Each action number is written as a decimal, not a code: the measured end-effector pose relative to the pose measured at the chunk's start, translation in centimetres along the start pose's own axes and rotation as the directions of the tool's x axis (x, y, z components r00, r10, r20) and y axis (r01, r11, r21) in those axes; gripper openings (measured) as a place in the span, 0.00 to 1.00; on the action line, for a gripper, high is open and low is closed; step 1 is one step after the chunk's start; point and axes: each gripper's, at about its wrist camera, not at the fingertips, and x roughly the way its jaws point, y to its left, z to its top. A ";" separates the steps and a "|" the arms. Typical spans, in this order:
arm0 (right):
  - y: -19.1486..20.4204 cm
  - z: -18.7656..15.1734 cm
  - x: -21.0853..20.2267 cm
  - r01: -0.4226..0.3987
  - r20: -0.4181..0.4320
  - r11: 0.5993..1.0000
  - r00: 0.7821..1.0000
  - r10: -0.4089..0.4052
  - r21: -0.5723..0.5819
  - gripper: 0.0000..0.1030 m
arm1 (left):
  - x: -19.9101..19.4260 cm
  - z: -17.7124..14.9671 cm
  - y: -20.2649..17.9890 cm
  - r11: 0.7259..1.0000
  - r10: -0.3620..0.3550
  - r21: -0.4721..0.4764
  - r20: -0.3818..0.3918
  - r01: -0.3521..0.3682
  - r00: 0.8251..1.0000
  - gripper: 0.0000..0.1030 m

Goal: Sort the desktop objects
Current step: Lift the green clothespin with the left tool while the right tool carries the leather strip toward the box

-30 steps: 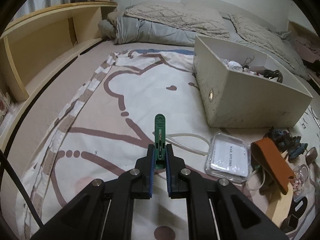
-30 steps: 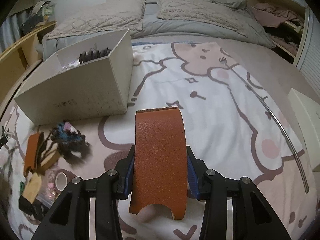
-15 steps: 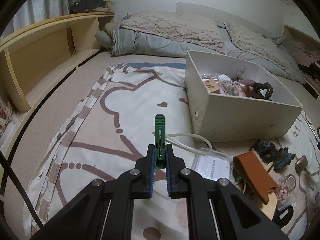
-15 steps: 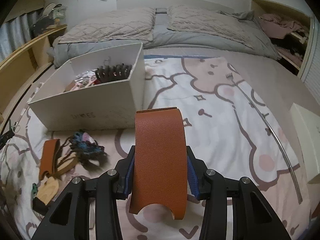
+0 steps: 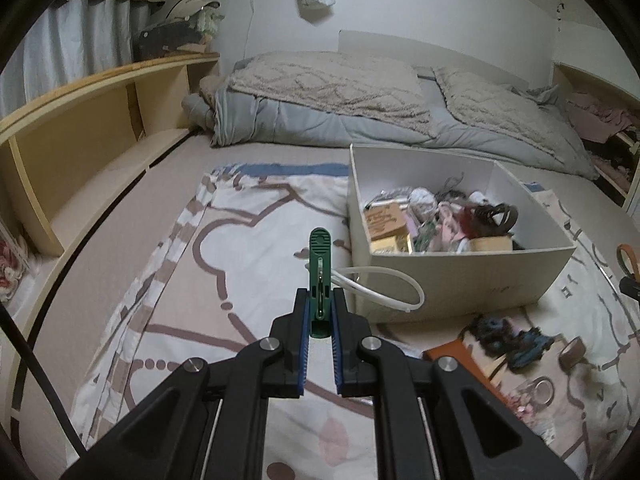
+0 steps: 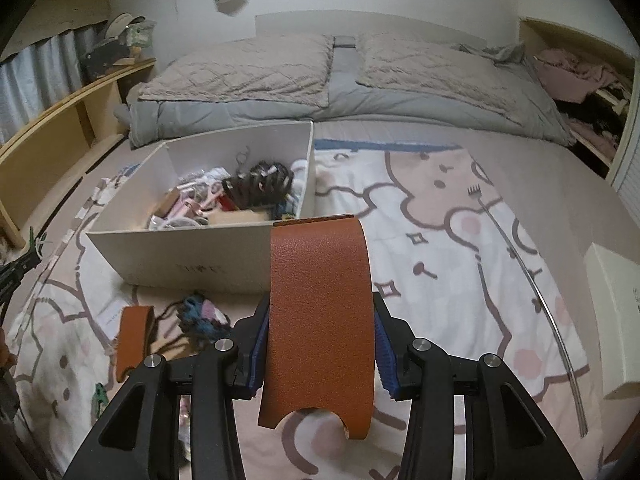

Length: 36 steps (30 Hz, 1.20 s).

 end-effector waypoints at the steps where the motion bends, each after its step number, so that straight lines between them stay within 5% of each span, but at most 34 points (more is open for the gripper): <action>1: 0.2 0.4 -0.1 -0.005 0.002 1.000 1.000 0.005 -0.004 0.44 | -0.2 0.3 -0.2 1.000 -0.001 0.004 0.007 0.001 1.000 0.10; 19: 3.2 7.2 -2.6 -0.049 0.117 0.991 0.991 0.064 -0.124 0.44 | -5.0 5.8 -5.0 0.994 -0.034 0.104 0.156 0.018 0.987 0.10; 36: 3.9 10.7 -3.2 -0.110 0.168 0.986 0.977 0.131 -0.127 0.44 | -4.6 11.9 -7.9 0.999 -0.039 0.021 0.229 0.035 0.973 0.10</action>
